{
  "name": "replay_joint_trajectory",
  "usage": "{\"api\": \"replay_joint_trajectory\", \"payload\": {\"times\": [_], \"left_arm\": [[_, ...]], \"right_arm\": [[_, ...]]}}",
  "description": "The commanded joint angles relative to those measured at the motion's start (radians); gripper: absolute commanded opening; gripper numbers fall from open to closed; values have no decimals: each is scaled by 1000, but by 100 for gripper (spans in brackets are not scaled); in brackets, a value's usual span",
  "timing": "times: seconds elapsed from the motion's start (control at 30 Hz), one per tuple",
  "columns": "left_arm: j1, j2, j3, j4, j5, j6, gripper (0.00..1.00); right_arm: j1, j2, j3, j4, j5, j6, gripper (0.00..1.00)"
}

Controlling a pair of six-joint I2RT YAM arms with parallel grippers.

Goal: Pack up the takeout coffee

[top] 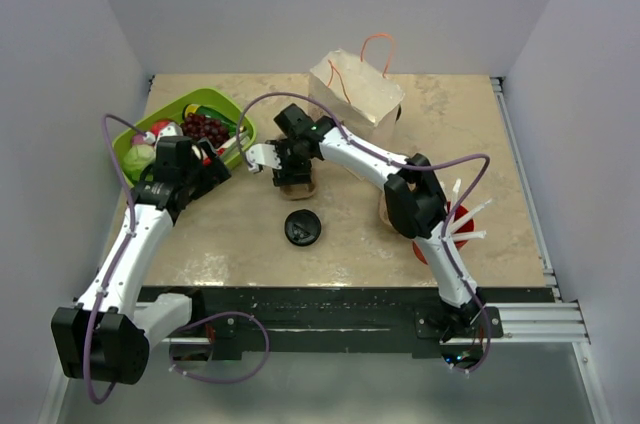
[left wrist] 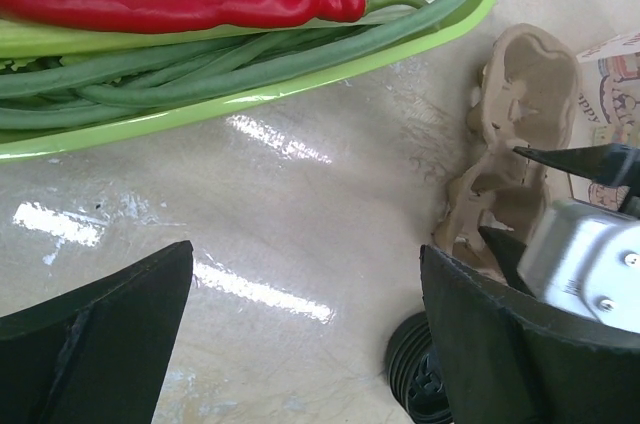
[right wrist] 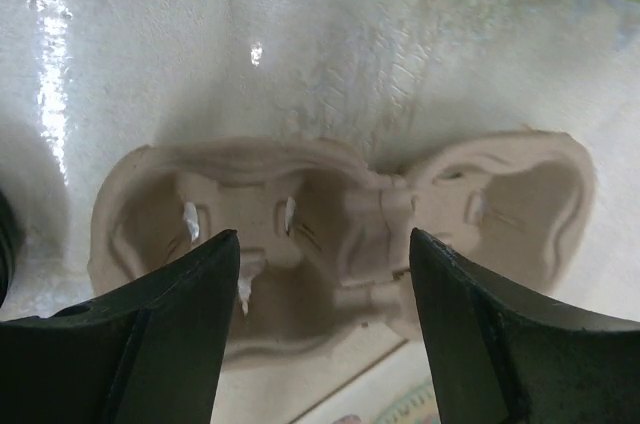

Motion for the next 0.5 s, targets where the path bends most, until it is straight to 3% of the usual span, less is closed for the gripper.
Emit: {"api": "replay_joint_trajectory", "payload": {"times": [0.0,0.47], "left_arm": [[5,6,36,20,-10,32,100],[5,31,39,23,1,38,100]], "right_arm": [[-5,25,68,-16,-31,-24,71],[-26,91,71,111,6,14,70]]}}
